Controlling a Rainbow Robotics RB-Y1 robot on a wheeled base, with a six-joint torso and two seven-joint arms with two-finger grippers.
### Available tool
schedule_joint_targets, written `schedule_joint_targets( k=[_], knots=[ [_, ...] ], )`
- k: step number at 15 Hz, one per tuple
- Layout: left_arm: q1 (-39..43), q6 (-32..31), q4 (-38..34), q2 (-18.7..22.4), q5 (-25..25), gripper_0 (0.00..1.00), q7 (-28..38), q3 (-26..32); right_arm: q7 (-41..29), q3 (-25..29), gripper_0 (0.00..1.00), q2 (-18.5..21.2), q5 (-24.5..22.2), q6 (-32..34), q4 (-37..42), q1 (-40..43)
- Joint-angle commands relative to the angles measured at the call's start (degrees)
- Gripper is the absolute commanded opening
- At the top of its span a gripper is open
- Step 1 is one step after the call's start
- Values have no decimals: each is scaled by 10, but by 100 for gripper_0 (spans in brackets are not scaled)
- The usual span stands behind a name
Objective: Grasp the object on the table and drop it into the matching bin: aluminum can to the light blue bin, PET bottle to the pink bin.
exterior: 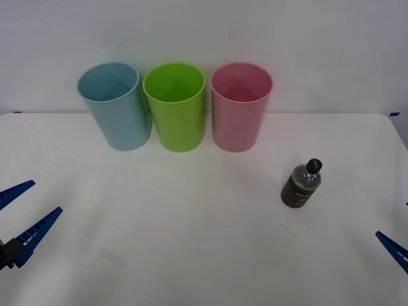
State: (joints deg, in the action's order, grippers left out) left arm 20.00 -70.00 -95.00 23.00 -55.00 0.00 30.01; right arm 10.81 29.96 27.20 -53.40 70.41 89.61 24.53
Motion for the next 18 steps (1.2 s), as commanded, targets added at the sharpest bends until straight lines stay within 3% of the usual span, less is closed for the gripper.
schedule_joint_targets(
  k=[1,9,18],
  knots=[
    [0,0,0,0,0,100,0,0,55,-21,100,2,0,3,-44,-18],
    [0,0,0,0,0,100,0,0,90,-85,100,1,-18,-14,-112,-67],
    [0,0,0,0,0,100,0,0,97,-183,100,-9,-18,-154,-112,-121]
  ],
)
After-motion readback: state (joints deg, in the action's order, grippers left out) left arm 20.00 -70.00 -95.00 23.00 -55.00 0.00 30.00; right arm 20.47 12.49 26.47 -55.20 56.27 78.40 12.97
